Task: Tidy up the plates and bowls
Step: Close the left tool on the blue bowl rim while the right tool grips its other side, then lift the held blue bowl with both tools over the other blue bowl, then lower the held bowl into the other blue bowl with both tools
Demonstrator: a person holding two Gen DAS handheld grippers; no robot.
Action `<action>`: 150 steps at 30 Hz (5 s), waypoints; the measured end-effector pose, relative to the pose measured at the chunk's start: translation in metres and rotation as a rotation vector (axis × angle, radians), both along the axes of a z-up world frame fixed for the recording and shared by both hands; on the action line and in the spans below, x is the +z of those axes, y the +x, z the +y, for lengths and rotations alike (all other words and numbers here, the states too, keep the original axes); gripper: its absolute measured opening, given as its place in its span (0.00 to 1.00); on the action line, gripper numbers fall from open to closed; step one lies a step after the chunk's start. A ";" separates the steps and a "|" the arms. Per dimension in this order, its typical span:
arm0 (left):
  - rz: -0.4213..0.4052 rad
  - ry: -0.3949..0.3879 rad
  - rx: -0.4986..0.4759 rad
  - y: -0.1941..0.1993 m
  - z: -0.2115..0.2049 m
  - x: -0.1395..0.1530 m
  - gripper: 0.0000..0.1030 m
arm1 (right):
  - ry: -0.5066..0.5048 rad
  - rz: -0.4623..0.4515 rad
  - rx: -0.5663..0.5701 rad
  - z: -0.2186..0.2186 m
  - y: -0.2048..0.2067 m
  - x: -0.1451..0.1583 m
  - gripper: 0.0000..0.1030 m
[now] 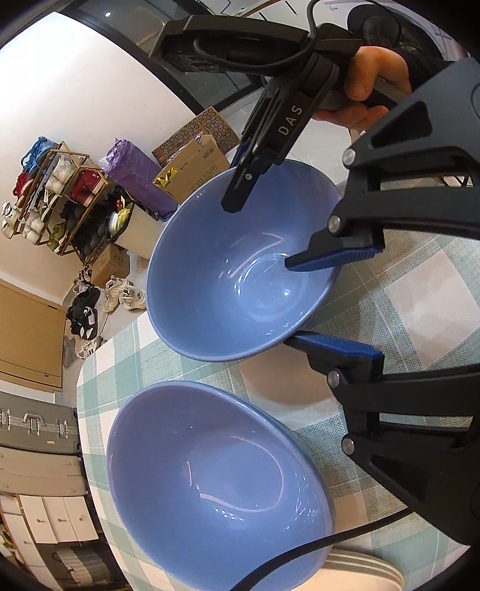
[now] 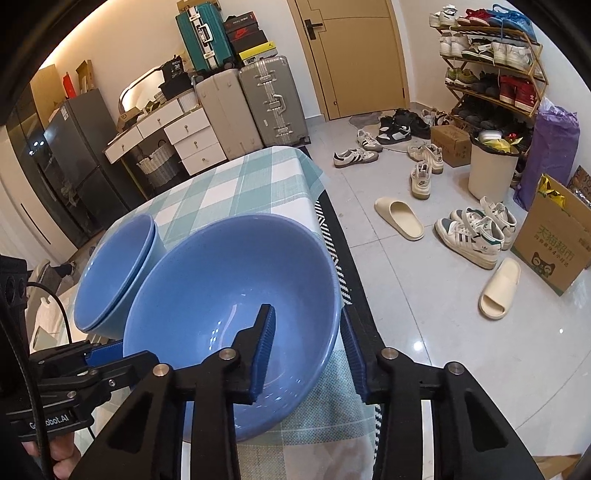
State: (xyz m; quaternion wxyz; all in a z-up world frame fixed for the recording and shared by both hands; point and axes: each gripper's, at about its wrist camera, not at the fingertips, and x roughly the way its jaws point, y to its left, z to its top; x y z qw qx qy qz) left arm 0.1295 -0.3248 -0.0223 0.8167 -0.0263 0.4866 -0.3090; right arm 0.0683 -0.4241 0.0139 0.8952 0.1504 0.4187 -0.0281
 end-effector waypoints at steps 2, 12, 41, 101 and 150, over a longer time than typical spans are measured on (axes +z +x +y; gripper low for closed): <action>-0.004 0.002 -0.001 0.001 -0.001 -0.001 0.28 | -0.007 -0.004 0.003 0.002 0.000 -0.001 0.32; -0.021 0.017 -0.001 -0.006 0.004 0.003 0.28 | -0.017 -0.008 0.004 0.004 0.000 0.000 0.32; -0.123 -0.012 -0.031 -0.036 0.030 0.053 0.28 | -0.076 -0.095 -0.009 0.018 -0.031 0.050 0.32; -0.256 -0.036 0.167 -0.022 0.218 0.162 0.28 | -0.151 -0.194 0.158 0.170 0.038 0.122 0.32; -0.196 0.120 0.239 0.066 0.219 0.064 0.28 | -0.263 -0.066 0.195 0.206 0.099 0.027 0.33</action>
